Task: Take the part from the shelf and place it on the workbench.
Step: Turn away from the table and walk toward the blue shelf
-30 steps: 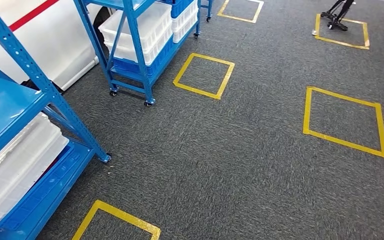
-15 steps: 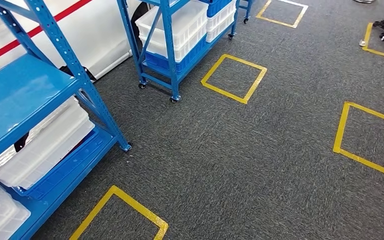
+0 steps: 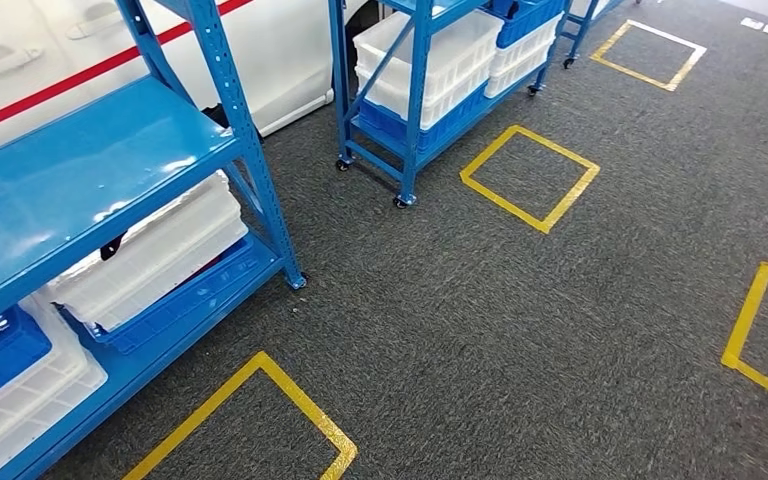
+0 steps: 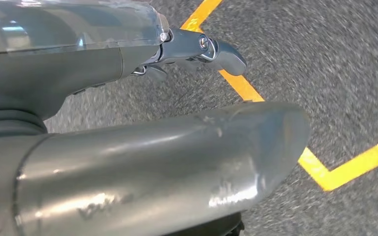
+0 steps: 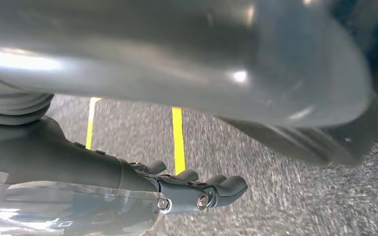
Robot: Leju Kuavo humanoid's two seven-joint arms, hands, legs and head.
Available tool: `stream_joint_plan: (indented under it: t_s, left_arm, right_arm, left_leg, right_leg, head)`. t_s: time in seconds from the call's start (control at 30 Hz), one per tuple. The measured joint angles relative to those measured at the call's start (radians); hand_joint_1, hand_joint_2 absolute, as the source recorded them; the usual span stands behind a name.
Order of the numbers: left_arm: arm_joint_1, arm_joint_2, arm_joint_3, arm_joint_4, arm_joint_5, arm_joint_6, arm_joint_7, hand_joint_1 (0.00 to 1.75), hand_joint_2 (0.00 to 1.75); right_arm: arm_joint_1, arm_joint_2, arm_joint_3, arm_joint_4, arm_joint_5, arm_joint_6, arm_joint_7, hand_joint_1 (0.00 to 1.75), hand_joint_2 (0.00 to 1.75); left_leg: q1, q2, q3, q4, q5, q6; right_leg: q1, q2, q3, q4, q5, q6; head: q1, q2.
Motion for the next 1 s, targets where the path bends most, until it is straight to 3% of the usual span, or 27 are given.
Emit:
stream_joint_plan:
  t_s: [0.07, 0.13, 0.2, 0.27, 0.33, 0.4, 0.43, 0.47, 0.5, 0.53, 0.6, 0.63, 0.73, 0.8, 0.87, 0.9, 0.93, 0.97, 1.0]
  left_arm:
    - [-0.001, -0.001, -0.002, 0.000, -0.003, 0.002, 0.000, 0.00, 0.00]
    - [-0.002, -0.002, -0.003, 0.000, -0.006, 0.005, 0.001, 0.00, 0.00]
    - [-0.002, -0.002, -0.003, 0.000, -0.008, 0.007, 0.001, 0.00, 0.00]
    - [-0.002, -0.003, -0.004, 0.000, -0.009, 0.008, 0.001, 0.00, 0.00]
    - [-0.005, -0.003, -0.004, 0.000, -0.009, 0.009, 0.001, 0.00, 0.00]
    - [-0.007, -0.003, -0.004, 0.000, -0.009, 0.009, 0.001, 0.00, 0.00]
    - [-0.006, -0.003, -0.004, 0.000, -0.009, 0.009, 0.001, 0.00, 0.00]
    - [-0.004, -0.003, -0.004, 0.000, -0.008, 0.009, 0.001, 0.00, 0.00]
    - [-0.003, -0.003, -0.004, 0.000, -0.008, 0.009, 0.001, 0.00, 0.00]
    - [-0.003, -0.003, -0.004, 0.000, -0.008, 0.010, 0.001, 0.00, 0.00]
    - [-0.007, -0.003, -0.004, 0.000, -0.008, 0.012, 0.001, 0.00, 0.00]
    - [-0.008, -0.003, -0.004, 0.000, -0.008, 0.012, 0.002, 0.00, 0.00]
    - [-0.005, -0.002, -0.004, 0.000, -0.008, 0.014, 0.004, 0.00, 0.00]
    - [-0.004, -0.002, -0.004, 0.000, -0.007, 0.015, 0.005, 0.00, 0.00]
    - [-0.005, -0.003, -0.004, 0.000, -0.007, 0.015, 0.005, 0.00, 0.00]
    - [-0.006, -0.003, -0.004, 0.000, -0.007, 0.014, 0.005, 0.00, 0.00]
    - [-0.005, -0.004, -0.004, 0.000, -0.007, 0.014, 0.005, 0.00, 0.00]
    - [-0.005, -0.004, -0.004, 0.000, -0.007, 0.014, 0.006, 0.00, 0.00]
    - [-0.004, -0.004, -0.004, 0.000, -0.007, 0.014, 0.006, 0.00, 0.00]
  right_arm:
    - [0.002, -0.001, 0.000, 0.001, 0.001, 0.000, 0.000, 0.00, 0.00]
    - [0.002, -0.001, 0.000, 0.001, 0.002, 0.000, 0.000, 0.00, 0.00]
    - [0.000, -0.001, 0.000, 0.002, 0.003, 0.000, 0.000, 0.00, 0.00]
    - [0.000, -0.001, 0.000, 0.002, 0.004, 0.000, 0.000, 0.00, 0.00]
    - [0.002, -0.001, 0.000, 0.002, 0.005, 0.000, 0.000, 0.00, 0.00]
    - [0.004, -0.001, 0.000, 0.002, 0.005, 0.004, 0.000, 0.00, 0.00]
    - [0.004, -0.001, 0.000, 0.002, 0.006, 0.007, 0.000, 0.00, 0.00]
    - [0.003, -0.001, 0.000, 0.002, 0.006, 0.010, 0.000, 0.00, 0.00]
    - [0.003, -0.001, 0.000, 0.002, 0.007, 0.012, 0.000, 0.00, 0.00]
    - [0.002, 0.000, 0.000, 0.002, 0.008, 0.014, 0.000, 0.00, 0.00]
    - [0.002, 0.000, 0.000, 0.002, 0.009, 0.015, 0.000, 0.00, 0.00]
    - [0.002, 0.000, 0.000, 0.002, 0.010, 0.015, 0.000, 0.00, 0.00]
    - [-0.004, 0.000, 0.000, 0.001, 0.010, 0.015, 0.000, 0.00, 0.00]
    - [-0.004, 0.000, 0.000, 0.000, 0.011, 0.014, -0.001, 0.00, 0.00]
    - [-0.001, 0.000, 0.000, 0.000, 0.011, 0.014, -0.002, 0.00, 0.00]
    - [0.000, 0.000, 0.000, 0.000, 0.011, 0.014, -0.002, 0.00, 0.00]
    - [0.000, 0.000, 0.000, 0.000, 0.011, 0.015, -0.002, 0.00, 0.00]
    - [0.000, 0.000, 0.000, 0.000, 0.011, 0.015, -0.002, 0.00, 0.00]
    - [0.000, 0.000, 0.000, 0.000, 0.011, 0.015, -0.002, 0.00, 0.00]
  left_leg:
    - [0.001, -0.025, -0.004, 0.011, -0.006, -0.009]
    - [0.002, -0.043, -0.013, 0.017, -0.007, -0.020]
    - [0.004, -0.056, -0.018, 0.015, -0.006, -0.032]
    - [0.004, -0.024, -0.029, 0.041, -0.025, -0.042]
    - [0.004, 0.031, -0.074, 0.140, -0.082, -0.049]
    - [0.007, 0.051, -0.137, 0.273, -0.140, -0.055]
    - [0.008, 0.054, -0.153, 0.307, -0.147, -0.056]
    - [0.009, 0.057, -0.147, 0.297, -0.132, -0.056]
    - [0.009, 0.062, -0.119, 0.246, -0.101, -0.054]
    - [0.008, 0.078, -0.078, 0.170, -0.065, -0.050]
    - [0.000, 0.111, -0.014, 0.045, -0.023, -0.038]
    - [-0.005, 0.120, -0.002, 0.017, -0.018, -0.032]
    - [-0.006, 0.097, 0.002, 0.001, -0.014, -0.015]
    - [0.001, 0.078, 0.012, -0.013, -0.003, -0.002]
    - [0.002, 0.057, 0.012, -0.016, 0.002, 0.004]
    - [0.001, 0.046, 0.011, -0.016, 0.003, 0.005]
    - [0.001, 0.034, 0.011, -0.015, 0.003, 0.005]
    - [0.000, 0.021, 0.012, -0.014, 0.002, 0.004]
    - [0.000, 0.007, 0.013, -0.012, 0.001, 0.003]
  right_leg:
    - [-0.004, 0.044, 0.048, -0.120, 0.058, -0.002]
    - [-0.005, 0.069, 0.061, -0.161, 0.068, -0.006]
    - [-0.002, 0.050, 0.063, -0.166, 0.072, -0.018]
    - [-0.003, 0.026, 0.068, -0.175, 0.075, -0.032]
    - [-0.001, 0.000, 0.070, -0.180, 0.075, -0.042]
    - [0.003, -0.030, 0.069, -0.180, 0.073, -0.046]
    - [0.004, -0.044, 0.070, -0.180, 0.071, -0.046]
    - [0.005, -0.057, 0.071, -0.180, 0.070, -0.046]
    - [0.005, -0.068, 0.073, -0.180, 0.069, -0.045]
    - [0.006, -0.078, 0.077, -0.180, 0.067, -0.043]
    - [0.008, -0.097, 0.083, -0.179, 0.062, -0.035]
    - [0.009, -0.106, 0.086, -0.179, 0.060, -0.029]
    - [0.008, -0.123, 0.097, -0.183, 0.056, -0.013]
    - [0.005, -0.085, 0.084, -0.140, 0.023, -0.004]
    - [0.003, -0.031, 0.024, -0.018, -0.040, 0.000]
    - [0.003, -0.018, -0.011, 0.046, -0.062, 0.001]
    - [0.003, -0.014, -0.035, 0.084, -0.066, 0.001]
    - [0.004, -0.012, -0.043, 0.085, -0.049, 0.000]
    - [0.003, -0.009, -0.031, 0.046, -0.013, -0.002]
  head:
    - [0.000, 0.000]
    - [0.000, 0.000]
    - [0.000, 0.000]
    - [-0.003, 0.000]
    - [-0.008, 0.000]
    - [-0.010, 0.000]
    - [-0.010, 0.000]
    - [-0.010, 0.000]
    - [-0.010, 0.000]
    - [-0.010, 0.000]
    - [-0.010, 0.000]
    - [-0.010, 0.000]
    - [-0.009, 0.000]
    - [-0.005, 0.000]
    - [0.001, 0.000]
    - [0.003, 0.000]
    - [0.003, 0.000]
    - [0.003, 0.000]
    - [0.003, 0.000]
